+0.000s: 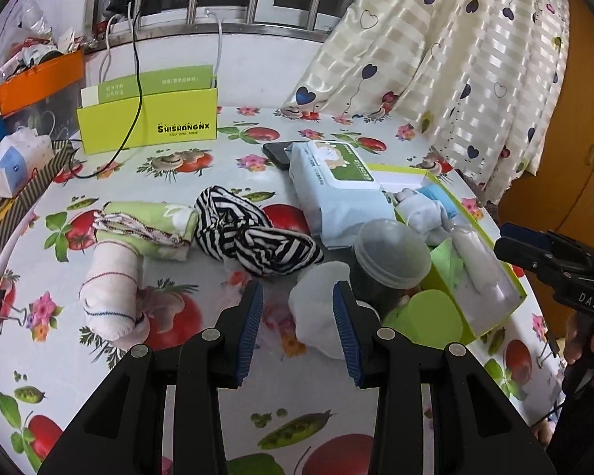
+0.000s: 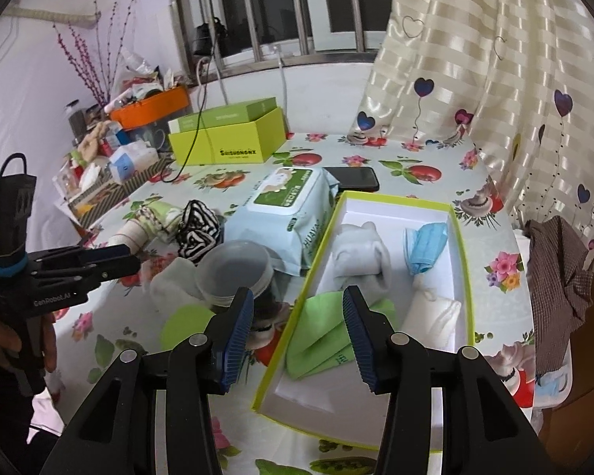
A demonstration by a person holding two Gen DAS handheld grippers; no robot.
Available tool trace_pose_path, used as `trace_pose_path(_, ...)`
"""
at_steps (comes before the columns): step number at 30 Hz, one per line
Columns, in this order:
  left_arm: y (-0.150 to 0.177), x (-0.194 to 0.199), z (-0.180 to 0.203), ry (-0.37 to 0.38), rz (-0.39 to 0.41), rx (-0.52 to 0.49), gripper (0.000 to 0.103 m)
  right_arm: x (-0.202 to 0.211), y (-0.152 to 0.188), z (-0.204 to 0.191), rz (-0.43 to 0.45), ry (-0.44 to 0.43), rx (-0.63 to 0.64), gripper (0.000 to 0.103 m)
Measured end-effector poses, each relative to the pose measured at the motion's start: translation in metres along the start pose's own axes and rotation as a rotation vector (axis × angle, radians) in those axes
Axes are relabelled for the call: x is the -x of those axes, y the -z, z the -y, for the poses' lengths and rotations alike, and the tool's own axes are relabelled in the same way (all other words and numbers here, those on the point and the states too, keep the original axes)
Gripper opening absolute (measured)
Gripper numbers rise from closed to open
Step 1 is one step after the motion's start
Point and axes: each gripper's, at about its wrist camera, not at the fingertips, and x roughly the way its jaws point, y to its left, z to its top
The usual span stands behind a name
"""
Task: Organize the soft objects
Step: 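Move both grippers back to the pile of soft items, then grasp the white socks with the left gripper and lift them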
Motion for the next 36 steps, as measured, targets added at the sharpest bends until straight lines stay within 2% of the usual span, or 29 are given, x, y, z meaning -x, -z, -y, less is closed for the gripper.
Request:
trace_pose_path(10,0.007,-0.009,0.002,0.016,-0.024,-0.006,0.038,-0.002,-0.002,-0.015,-0.013,-0.015,0.039,0.046)
trace_pose_path(16,0.003,-0.023,0.008,0.026,-0.038,-0.049,0.039,-0.007,-0.001,-0.022,-0.026,-0.028,0.058,0.046)
trace_pose_path(21,0.001,-0.040,0.010,0.047,-0.063,-0.077,0.045,-0.008,-0.001,-0.025,-0.031,-0.029,0.067,0.046)
trace_pose_path(29,0.006,-0.059,0.013,0.074,-0.113,-0.076,0.045,-0.011,-0.003,-0.027,-0.032,-0.038,0.072,0.046)
trace_pose_path(32,0.009,-0.064,0.013,0.107,-0.137,-0.058,0.045,-0.012,-0.004,-0.029,-0.033,-0.043,0.074,0.046)
trace_pose_path(36,0.011,-0.065,0.010,0.118,-0.138,-0.038,0.045,-0.011,-0.004,-0.031,-0.030,-0.052,0.072,0.046)
